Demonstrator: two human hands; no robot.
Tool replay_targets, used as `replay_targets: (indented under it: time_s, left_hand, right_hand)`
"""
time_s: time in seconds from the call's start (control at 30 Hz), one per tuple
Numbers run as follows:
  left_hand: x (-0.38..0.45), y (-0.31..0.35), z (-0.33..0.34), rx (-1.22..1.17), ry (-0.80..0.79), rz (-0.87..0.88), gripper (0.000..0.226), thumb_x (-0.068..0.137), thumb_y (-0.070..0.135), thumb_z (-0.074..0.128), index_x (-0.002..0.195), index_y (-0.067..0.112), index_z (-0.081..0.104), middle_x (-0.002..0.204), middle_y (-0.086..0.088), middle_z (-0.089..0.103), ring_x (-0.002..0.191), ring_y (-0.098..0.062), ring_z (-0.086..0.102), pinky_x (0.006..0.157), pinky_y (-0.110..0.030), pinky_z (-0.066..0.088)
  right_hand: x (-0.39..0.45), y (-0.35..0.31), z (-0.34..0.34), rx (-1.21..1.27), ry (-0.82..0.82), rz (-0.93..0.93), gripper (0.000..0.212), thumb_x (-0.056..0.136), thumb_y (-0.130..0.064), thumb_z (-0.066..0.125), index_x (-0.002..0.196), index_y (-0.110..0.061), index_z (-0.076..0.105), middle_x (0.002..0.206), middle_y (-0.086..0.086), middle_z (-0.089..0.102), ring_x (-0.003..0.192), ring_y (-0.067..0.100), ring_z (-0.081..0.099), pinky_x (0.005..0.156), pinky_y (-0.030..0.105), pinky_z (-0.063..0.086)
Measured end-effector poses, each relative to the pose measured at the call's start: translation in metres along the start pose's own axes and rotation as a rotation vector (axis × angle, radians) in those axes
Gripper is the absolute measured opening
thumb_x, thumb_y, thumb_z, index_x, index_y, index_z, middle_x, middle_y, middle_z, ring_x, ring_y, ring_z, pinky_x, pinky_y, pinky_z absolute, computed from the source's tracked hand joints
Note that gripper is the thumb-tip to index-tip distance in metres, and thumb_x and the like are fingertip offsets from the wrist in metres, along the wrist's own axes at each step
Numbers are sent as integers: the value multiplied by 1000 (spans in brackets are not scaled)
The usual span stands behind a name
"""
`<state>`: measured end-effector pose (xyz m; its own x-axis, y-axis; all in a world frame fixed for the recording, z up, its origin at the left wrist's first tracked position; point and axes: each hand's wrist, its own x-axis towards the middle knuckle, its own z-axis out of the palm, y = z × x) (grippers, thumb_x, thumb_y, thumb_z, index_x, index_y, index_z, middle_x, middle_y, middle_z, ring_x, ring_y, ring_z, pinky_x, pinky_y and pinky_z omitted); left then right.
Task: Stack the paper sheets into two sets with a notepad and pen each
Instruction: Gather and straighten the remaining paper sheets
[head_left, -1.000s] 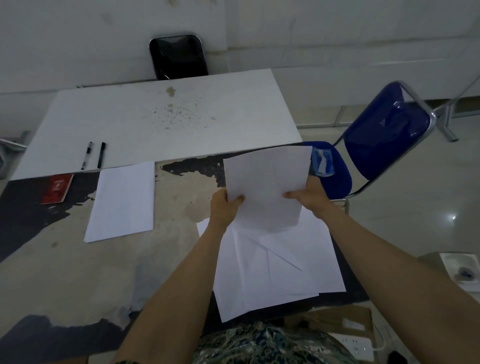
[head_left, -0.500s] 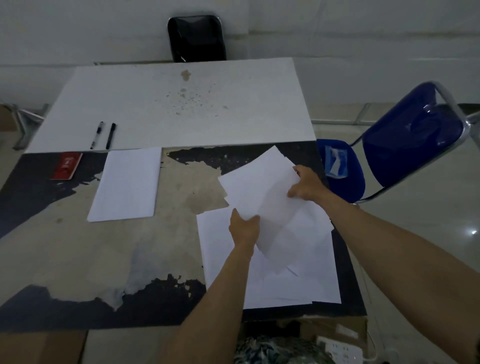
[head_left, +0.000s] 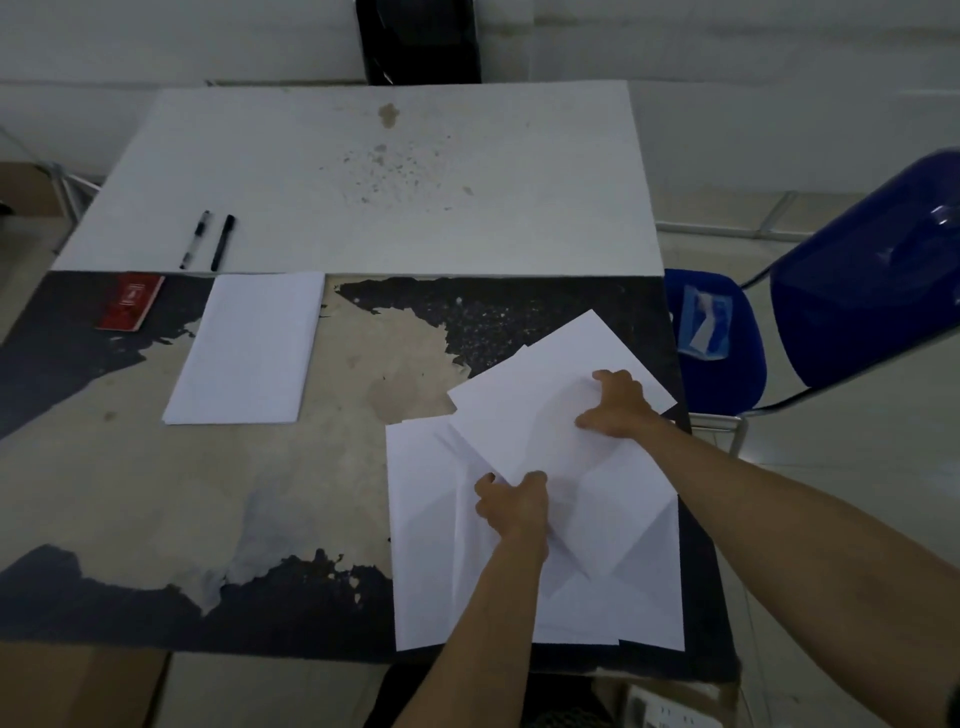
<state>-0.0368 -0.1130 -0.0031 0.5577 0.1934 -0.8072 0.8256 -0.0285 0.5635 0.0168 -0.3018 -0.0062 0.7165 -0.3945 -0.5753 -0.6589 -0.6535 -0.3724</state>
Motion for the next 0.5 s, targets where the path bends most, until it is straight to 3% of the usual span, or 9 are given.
replay_targets:
  time_s: [0.1,0.27,0.37,0.5]
  left_hand:
    - [2,5,2,-42,25,-59,81,75,15,77,142,11,32,133,-16,47,105,-36,57,78,-37,51]
    - [11,2,-6,26,3,-53,46,79,16,71,120,10,50,108,-6,59,92,-28,56,79,-36,50]
    - [12,2,-13,20,20,21,44,80,15,70,116,16,46,104,-5,57,92,-28,56,83,-37,52]
    - [14,5,-28,8,-28,166,44,79,9,67,118,15,48,106,-6,61,96,-29,60,84,-39,54]
  right_hand:
    - [6,3,2,39,-9,-14,93,75,-42,83,150,-16,34,150,12,36,139,33,36,112,50,39]
    - [9,1,-1,19,-62,25,95,66,-50,86,142,-15,39,145,11,47,131,33,47,109,51,41]
    - [10,2,-3,60,-102,92,101,61,-53,87,142,-13,41,146,11,48,132,33,47,110,51,40]
    - [2,2,-7,185,-139,137,98,62,-44,91,141,-6,46,142,11,52,127,30,53,99,38,46]
